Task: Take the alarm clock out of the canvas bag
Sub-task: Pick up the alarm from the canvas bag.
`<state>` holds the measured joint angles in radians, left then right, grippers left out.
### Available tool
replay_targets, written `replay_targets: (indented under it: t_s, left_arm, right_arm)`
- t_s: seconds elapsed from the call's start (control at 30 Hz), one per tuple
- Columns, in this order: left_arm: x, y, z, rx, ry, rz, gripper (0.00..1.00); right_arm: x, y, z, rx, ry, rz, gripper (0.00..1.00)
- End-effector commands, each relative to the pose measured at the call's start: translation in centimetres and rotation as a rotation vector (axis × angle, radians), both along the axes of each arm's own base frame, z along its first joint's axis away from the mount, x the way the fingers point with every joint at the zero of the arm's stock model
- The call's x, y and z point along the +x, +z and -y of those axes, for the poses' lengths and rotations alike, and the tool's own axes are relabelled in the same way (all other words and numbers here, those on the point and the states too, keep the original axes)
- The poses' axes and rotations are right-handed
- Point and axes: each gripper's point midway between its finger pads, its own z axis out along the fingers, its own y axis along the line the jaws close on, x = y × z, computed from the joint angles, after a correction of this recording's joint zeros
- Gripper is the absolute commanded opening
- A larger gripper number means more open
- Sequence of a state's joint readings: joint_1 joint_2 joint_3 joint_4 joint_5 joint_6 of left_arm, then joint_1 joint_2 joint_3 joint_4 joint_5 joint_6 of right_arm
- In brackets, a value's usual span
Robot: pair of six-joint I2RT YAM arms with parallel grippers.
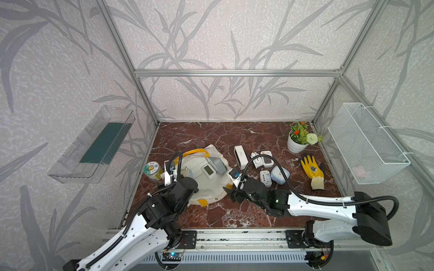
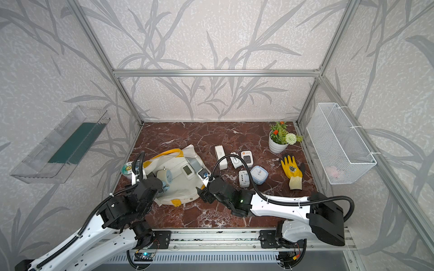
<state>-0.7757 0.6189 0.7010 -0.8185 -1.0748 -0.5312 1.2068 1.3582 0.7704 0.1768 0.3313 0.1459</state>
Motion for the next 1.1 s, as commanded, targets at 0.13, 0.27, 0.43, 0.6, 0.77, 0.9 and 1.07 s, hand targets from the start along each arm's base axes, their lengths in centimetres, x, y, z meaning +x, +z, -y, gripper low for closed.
replay_targets:
  t_s: [0.13, 0.27, 0.43, 0.6, 0.77, 0.9, 1.07]
  left_arm:
    - [-0.1, 0.8, -0.2, -0.031, 0.016, 0.023, 0.00]
    - [-0.1, 0.7, -0.2, -0.032, 0.015, 0.021, 0.00]
    - [-0.1, 0.7, -0.3, -0.033, 0.016, 0.022, 0.00]
    - [-0.2, 0.7, -0.3, -0.030, 0.018, 0.022, 0.00]
    - [-0.3, 0.7, -0.5, -0.030, 0.023, 0.024, 0.00]
    - [-0.3, 0.7, -0.5, -0.033, 0.023, 0.022, 0.00]
    - [-0.5, 0.7, -0.7, -0.033, 0.025, 0.024, 0.00]
  right_arm:
    - [0.8, 0.7, -3.2, -0.004, 0.023, 0.065, 0.78]
    - [1.8, -0.3, -4.4, -0.057, 0.003, 0.081, 0.78]
    - [3.7, -1.4, -5.3, -0.150, -0.082, 0.092, 0.81]
    - [4.7, -2.7, -5.7, -0.200, -0.112, 0.116, 0.81]
    - [5.1, -3.4, -6.0, -0.225, -0.106, 0.136, 0.78]
    - [6.3, -4.6, -5.5, -0.247, -0.143, 0.126, 0.78]
    - [7.7, -4.7, -5.3, -0.256, -0.173, 0.130, 0.81]
